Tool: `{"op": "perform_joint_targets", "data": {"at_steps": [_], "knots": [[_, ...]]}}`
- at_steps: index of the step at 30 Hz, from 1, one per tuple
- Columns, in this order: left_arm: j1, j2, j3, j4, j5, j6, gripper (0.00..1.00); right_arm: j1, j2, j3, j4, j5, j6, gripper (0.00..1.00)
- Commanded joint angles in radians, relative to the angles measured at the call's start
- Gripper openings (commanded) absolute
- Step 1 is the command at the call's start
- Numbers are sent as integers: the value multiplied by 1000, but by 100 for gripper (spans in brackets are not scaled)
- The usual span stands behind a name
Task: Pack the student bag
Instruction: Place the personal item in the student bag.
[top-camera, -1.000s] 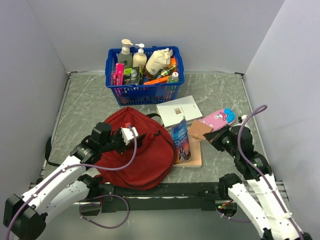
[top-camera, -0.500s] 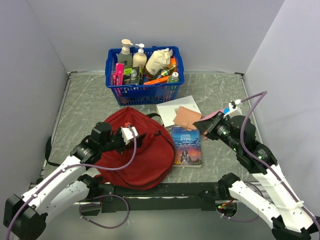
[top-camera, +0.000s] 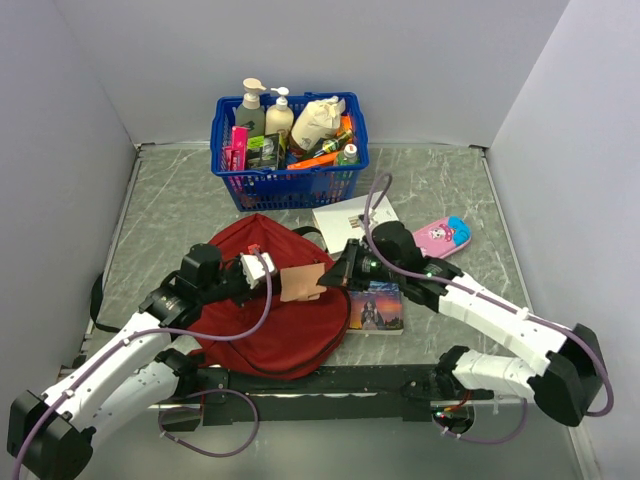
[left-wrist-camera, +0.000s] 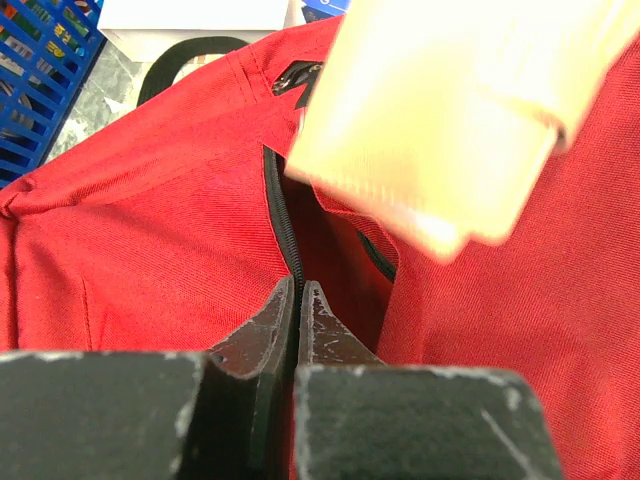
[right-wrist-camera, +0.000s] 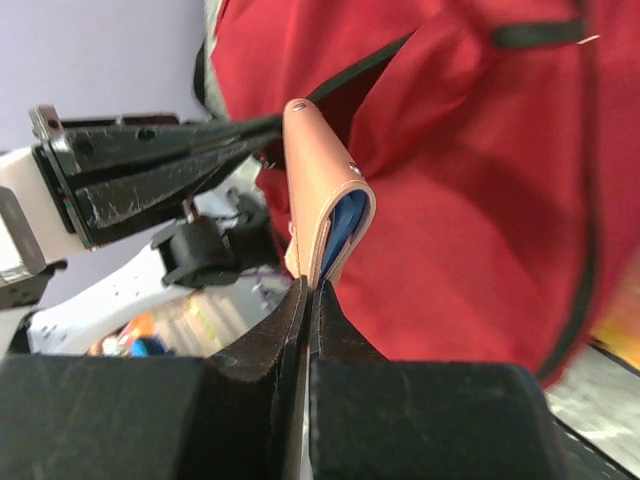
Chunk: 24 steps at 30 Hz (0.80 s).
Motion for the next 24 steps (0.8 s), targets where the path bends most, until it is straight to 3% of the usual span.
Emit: {"op": "perform_joint_targets", "data": {"at_steps": [1,6,15,20,24], "knots": [[4,-24,10,63,27,-12,2,13,38,-57,239,-117,61,0],[4,-30,8,65,34,-9,2,8,113,-88,353,-208,87,0],[4,-37,16,43,53,6,2,3,286,-55,353,-269,103,0],[4,-36,19,25,79,14,2,-1,343,-84,413,-225,173,0],[4,-34,24,0,117,22,2,-1,372,-94,564,-165,247,0]]}}
